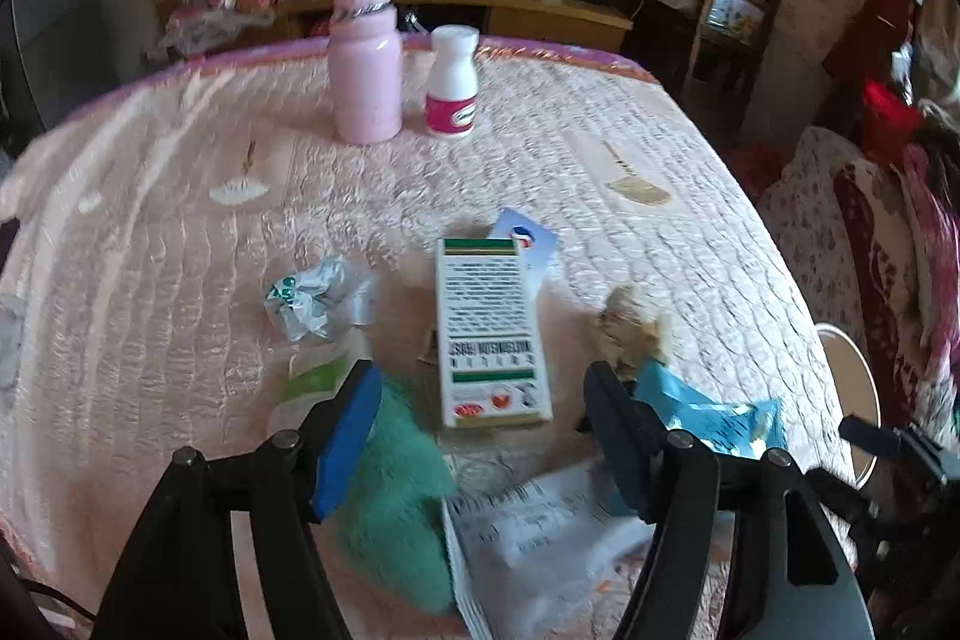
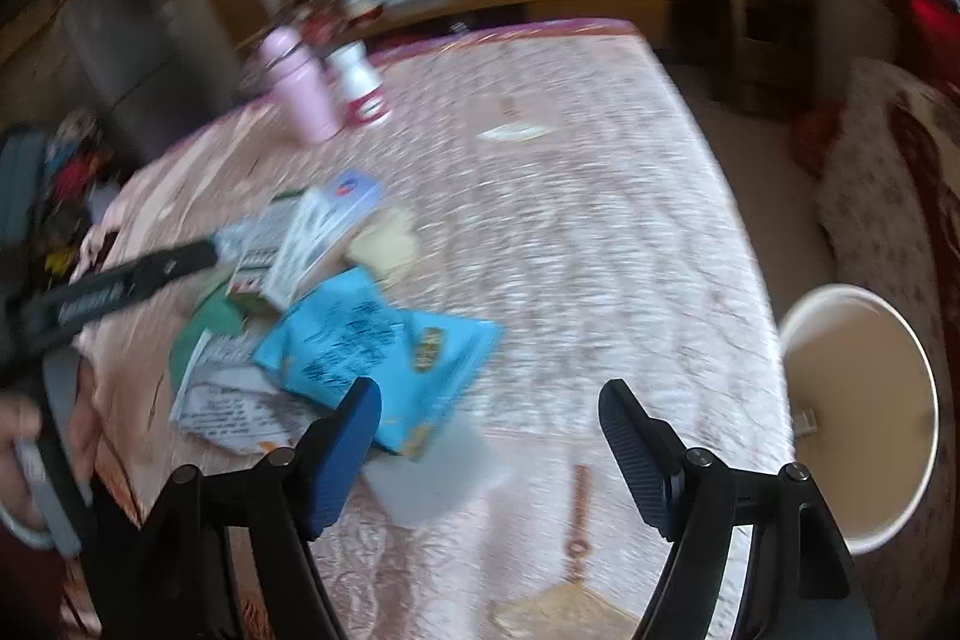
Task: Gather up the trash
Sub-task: 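Move both open tools back to the trash pile on the bed, then grasp the beige crumpled cloth with the right tool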
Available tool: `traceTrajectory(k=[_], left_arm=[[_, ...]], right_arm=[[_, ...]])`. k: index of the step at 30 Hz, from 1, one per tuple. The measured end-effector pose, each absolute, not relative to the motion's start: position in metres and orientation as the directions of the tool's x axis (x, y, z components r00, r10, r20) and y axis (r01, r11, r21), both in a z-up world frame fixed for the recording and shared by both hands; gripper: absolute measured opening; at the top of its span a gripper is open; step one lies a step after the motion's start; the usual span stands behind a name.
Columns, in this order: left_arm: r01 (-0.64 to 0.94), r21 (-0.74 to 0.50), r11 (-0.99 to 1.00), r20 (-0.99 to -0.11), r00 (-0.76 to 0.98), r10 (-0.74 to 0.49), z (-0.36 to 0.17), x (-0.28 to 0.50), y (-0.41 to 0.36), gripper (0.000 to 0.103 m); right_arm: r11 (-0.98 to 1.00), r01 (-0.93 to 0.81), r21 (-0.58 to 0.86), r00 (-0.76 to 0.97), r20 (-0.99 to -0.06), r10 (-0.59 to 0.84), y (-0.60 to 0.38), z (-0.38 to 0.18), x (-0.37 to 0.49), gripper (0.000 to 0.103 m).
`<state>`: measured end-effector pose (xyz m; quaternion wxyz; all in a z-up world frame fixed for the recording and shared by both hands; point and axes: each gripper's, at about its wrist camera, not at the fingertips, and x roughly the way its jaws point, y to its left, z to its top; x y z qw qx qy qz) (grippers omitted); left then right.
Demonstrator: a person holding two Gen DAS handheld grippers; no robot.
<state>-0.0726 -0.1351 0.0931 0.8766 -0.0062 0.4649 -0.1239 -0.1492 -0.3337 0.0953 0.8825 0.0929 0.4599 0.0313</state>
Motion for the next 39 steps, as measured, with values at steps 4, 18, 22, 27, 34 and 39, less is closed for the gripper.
traceTrajectory(k=[4,18,22,27,34,39], left_arm=[[0.203,-0.136,0.97,-0.834,0.505,-0.223,0.078,-0.052,-0.14,0.074],[0.285,-0.064,0.956,-0.852,0.484,-0.201,0.055,-0.025,-0.153,0.056],[0.287,-0.1,0.953,-0.843,0.484,-0.235,0.067,-0.027,-0.145,0.014],[0.273,-0.116,0.955,-0.86,0.454,-0.234,0.064,-0.023,-0.14,0.012],[0.264,-0.153,0.952,-0.812,0.516,-0.273,0.07,-0.031,-0.142,0.076],[0.303,-0.015,0.953,-0.853,0.493,-0.171,0.061,-0.025,-0.17,0.076]], right_arm=[[0.989,-0.022,0.149,0.562,-0.816,0.136,-0.316,0.093,-0.135,0.079],[0.96,0.024,0.279,0.525,-0.82,0.225,-0.298,0.078,-0.05,0.079],[0.965,0.023,0.262,0.504,-0.836,0.215,-0.283,0.066,-0.021,0.079],[0.969,0.039,0.243,0.434,-0.878,0.202,-0.27,0.044,0.004,0.051],[0.96,0.072,0.27,0.531,-0.825,0.192,-0.286,0.059,-0.007,0.033],[0.954,0.092,0.285,0.584,-0.792,0.18,-0.311,0.08,-0.024,0.033]])
